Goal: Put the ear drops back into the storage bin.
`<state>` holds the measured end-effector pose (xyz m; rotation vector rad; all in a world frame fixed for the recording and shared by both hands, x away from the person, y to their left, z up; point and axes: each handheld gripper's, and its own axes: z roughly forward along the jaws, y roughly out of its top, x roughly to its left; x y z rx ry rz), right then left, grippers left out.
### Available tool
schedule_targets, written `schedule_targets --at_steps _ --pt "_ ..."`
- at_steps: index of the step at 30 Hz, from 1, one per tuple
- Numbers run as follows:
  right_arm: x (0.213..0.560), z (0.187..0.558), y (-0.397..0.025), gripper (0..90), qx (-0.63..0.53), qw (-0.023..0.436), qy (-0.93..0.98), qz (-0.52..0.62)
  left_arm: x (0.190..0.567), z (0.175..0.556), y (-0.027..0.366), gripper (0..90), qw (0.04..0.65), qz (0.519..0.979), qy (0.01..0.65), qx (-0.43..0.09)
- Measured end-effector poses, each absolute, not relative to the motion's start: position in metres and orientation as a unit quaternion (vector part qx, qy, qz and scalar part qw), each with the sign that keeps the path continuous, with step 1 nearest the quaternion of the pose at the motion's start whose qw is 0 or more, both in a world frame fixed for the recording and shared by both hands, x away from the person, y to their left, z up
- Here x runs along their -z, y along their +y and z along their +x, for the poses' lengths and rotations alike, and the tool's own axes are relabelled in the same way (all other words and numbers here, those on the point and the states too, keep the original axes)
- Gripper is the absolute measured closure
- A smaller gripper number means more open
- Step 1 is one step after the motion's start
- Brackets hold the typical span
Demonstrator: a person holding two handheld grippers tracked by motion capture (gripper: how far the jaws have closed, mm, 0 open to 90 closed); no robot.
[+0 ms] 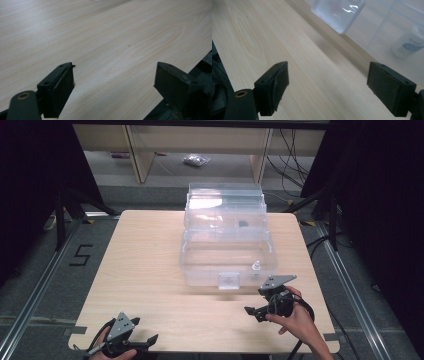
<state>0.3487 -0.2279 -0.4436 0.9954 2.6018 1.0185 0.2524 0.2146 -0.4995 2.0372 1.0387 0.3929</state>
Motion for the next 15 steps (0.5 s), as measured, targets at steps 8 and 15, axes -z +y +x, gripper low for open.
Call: schedule_targets --at_steps 8,15 --pt "0.452 0.339 -0.236 18.6 -0.347 0.09 0.868 0.343 0.5 0.252 0.214 15.5 0.398 0.805 0.411 -0.158" --pt "0.464 0.336 -0.239 18.6 -0.353 0.094 0.866 0.342 0.5 0.252 0.214 15.5 0.402 0.805 0.409 -0.15"
